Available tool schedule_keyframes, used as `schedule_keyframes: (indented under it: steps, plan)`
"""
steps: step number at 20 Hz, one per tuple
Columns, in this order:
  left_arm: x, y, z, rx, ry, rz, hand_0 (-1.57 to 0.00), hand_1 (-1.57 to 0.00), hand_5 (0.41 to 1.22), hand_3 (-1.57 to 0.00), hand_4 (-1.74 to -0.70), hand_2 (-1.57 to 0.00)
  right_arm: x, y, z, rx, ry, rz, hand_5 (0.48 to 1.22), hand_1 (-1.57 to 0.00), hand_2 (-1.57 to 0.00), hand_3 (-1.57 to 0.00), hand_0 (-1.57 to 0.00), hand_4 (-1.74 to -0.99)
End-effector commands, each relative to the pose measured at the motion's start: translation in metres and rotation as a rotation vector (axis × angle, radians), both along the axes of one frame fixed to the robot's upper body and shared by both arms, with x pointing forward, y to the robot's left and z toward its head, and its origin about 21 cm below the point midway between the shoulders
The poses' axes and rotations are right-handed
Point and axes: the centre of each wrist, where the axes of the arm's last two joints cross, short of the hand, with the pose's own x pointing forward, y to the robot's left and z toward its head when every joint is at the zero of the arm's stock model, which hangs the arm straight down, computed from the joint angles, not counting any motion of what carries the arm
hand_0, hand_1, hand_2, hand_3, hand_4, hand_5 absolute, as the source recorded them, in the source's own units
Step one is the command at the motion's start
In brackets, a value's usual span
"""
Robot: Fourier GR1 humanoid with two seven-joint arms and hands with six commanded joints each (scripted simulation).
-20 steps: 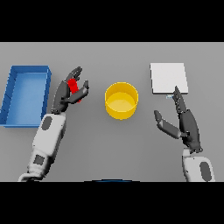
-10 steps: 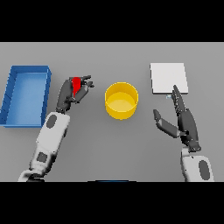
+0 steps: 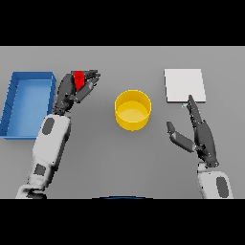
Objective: Pick up the red beaker and tilt it to pour out 1 green nut into yellow bowl. Pick up the yellow bowl and place it on the metallic measuring scale.
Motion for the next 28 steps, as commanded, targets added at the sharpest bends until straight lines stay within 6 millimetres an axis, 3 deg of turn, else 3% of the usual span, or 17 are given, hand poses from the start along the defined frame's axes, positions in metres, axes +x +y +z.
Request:
schedule_keyframes:
  steps: [1, 6, 9, 11, 21, 23, 24, 28]
  plan:
    - [0.0, 0.0, 0.002, 0.026, 0.001, -0.005, -1.56, -1.56, 1.13, -1.55, -1.72, -1.56, 0.001, -0.001, 0.002, -0.016, -0.017, -0.003, 0.653, 0.0, 0.0, 0.0, 0.0, -1.219]
    - [0.009, 0.001, 0.016, 0.128, -0.005, -0.025, -1.56, -1.56, 1.139, -1.55, -1.72, -1.56, 0.0, -0.002, -0.001, -0.035, -0.024, -0.001, 0.661, 0.0, 0.0, 0.0, 0.0, -1.219]
    - [0.01, -0.003, 0.025, 0.282, -0.032, -0.066, -1.56, -1.56, 1.129, -1.56, -1.73, -1.56, -0.001, -0.004, 0.001, -0.045, -0.016, -0.004, 0.662, 0.0, 0.0, 0.0, 0.0, -1.202]
    - [0.017, -0.003, 0.046, 0.425, -0.048, -0.094, -1.57, -1.57, 1.12, -1.56, -1.74, -1.57, -0.003, -0.003, 0.0, -0.049, -0.009, -0.007, 0.658, 0.0, 0.0, 0.0, 0.0, -1.194]
    - [0.021, -0.057, 0.084, 1.121, -0.166, -0.281, -1.57, -1.57, 1.183, -1.57, -1.74, -1.57, 0.0, -0.003, 0.006, -0.025, 0.008, 0.0, 0.673, 0.0, 0.0, 0.0, 0.0, -1.183]
    - [0.023, -0.067, 0.083, 1.248, -0.167, -0.323, -1.57, -1.57, 1.197, -1.57, -1.74, -1.57, -0.004, 0.001, 0.003, -0.017, 0.009, 0.005, 0.676, 0.0, 0.0, 0.0, 0.0, -1.187]
    - [0.023, -0.073, 0.083, 1.322, -0.165, -0.345, -1.57, -1.57, 1.202, -1.57, -1.69, -1.57, -0.004, 0.002, 0.004, -0.017, 0.012, 0.004, 0.675, 0.0, 0.0, 0.0, 0.0, -1.191]
    - [0.029, -0.083, 0.098, 1.572, -0.228, -0.438, -1.57, -1.57, 1.213, -1.36, -1.71, -1.57, -0.001, 0.001, 0.004, 0.02, 0.034, -0.003, 0.666, 0.0, 0.0, 0.0, 0.0, -1.196]
